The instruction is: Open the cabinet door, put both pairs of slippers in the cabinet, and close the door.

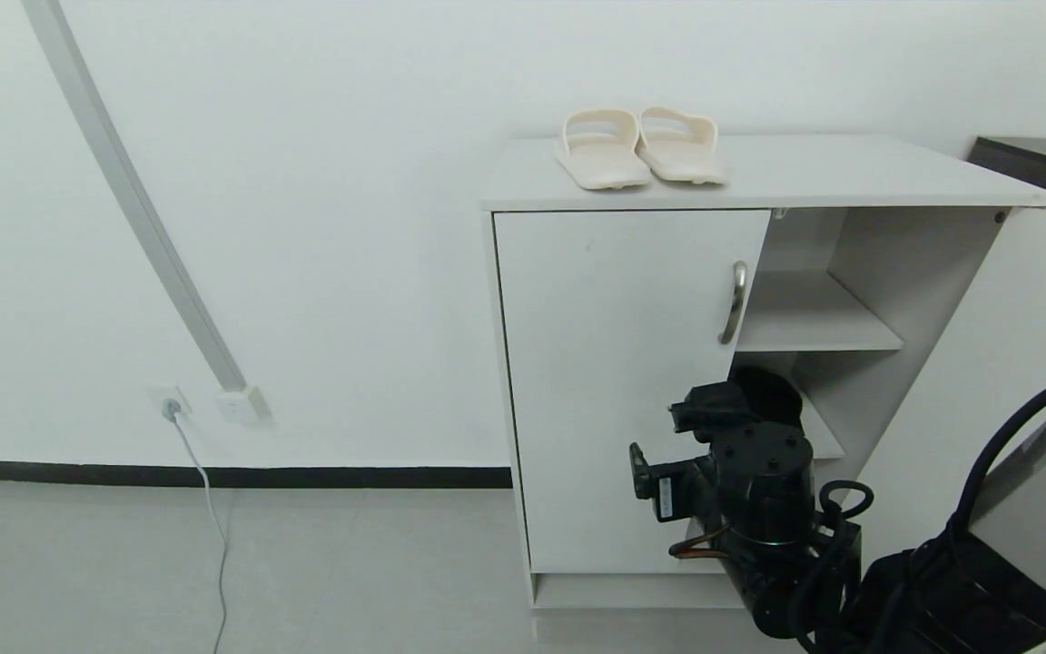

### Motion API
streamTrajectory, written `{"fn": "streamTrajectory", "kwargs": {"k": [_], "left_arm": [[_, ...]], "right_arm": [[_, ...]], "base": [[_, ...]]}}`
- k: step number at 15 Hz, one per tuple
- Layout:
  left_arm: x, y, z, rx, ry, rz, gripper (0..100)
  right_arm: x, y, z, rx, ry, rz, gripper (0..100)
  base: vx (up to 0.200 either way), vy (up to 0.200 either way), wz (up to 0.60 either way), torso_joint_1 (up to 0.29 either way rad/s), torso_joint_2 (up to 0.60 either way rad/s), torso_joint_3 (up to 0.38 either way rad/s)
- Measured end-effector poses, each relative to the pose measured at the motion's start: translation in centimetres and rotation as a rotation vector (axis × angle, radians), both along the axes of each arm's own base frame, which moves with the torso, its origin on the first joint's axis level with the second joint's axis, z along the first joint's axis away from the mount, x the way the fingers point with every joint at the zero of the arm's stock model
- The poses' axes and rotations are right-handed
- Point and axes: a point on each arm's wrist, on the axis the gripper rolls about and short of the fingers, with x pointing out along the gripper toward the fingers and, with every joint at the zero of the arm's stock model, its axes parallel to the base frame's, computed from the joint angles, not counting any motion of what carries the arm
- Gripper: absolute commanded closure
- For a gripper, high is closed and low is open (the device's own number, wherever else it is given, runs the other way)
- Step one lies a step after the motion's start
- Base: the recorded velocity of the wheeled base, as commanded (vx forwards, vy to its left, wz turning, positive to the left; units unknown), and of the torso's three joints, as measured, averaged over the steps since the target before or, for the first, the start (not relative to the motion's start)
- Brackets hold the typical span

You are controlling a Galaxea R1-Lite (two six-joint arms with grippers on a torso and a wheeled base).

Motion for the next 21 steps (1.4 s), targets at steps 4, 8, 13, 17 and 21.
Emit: {"fn": "streamTrajectory", "kwargs": {"k": [4,8,13,17,21], "left_arm": [[0.0,0.0,0.0,0.0,0.0,0.0,100],[0.0,0.0,-0.01,0.0,0.0,0.0,100],[0.0,0.0,0.0,0.0,0.0,0.0,100],[0.0,0.0,0.0,0.0,0.0,0.0,100],[0.0,0.0,0.0,0.0,0.0,0.0,100]], "right_arm": [[0.2,-0.17,0.01,0.001,-0.001,-0.009,0],[0.26,-0.18,-0.04,0.0,0.0,-0.01,0],[0.35,-0.22,-0.07,0.0,0.0,-0.013,0],[0.51,-0.34,0.04,0.002,-0.003,-0.019,0],[0.47,-0.36,0.24,0.001,-0.008,-0.017,0]], "base": [[0.0,0.0,0.0,0.138,-0.47,-0.332],[0.0,0.0,0.0,0.171,-0.48,-0.32],[0.0,0.0,0.0,0.194,-0.5,-0.321],[0.0,0.0,0.0,0.226,-0.54,-0.32],[0.0,0.0,0.0,0.249,-0.58,-0.327]]}}
